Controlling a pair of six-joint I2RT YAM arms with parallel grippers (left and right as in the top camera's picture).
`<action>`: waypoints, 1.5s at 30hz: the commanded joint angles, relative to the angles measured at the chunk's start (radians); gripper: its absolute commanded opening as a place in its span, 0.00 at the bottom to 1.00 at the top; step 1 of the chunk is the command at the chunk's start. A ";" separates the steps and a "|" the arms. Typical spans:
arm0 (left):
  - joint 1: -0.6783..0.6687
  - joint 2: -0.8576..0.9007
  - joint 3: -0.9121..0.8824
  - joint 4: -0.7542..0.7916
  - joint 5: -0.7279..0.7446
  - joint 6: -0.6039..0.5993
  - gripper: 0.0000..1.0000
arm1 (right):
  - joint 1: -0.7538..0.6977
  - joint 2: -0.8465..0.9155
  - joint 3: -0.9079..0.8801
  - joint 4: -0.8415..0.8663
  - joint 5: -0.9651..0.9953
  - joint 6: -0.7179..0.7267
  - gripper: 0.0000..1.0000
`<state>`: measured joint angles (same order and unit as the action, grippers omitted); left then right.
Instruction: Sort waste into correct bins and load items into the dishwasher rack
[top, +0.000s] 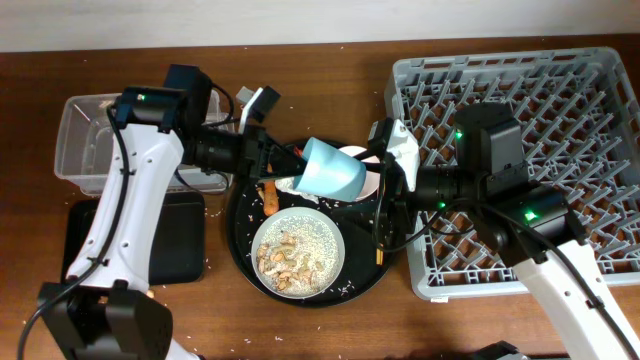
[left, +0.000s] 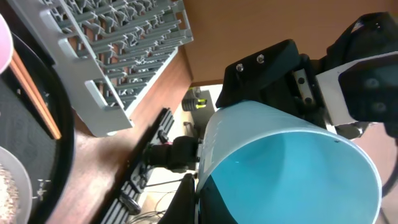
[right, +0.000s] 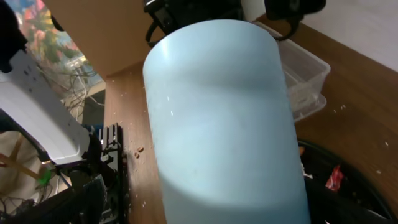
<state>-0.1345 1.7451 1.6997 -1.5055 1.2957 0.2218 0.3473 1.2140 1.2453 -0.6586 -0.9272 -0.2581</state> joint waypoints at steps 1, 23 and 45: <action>-0.003 0.002 -0.002 -0.012 0.037 0.020 0.00 | 0.004 0.006 0.016 0.003 0.045 0.022 0.95; -0.024 -0.051 -0.002 -0.032 0.047 0.061 0.00 | 0.006 0.006 0.016 0.055 -0.211 -0.040 0.93; 0.012 -0.051 -0.002 0.006 0.026 0.060 0.99 | -0.025 -0.045 0.017 -0.029 0.365 0.234 0.60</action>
<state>-0.1425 1.7058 1.6989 -1.4986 1.3182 0.2687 0.3508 1.2064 1.2457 -0.6533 -0.8364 -0.1471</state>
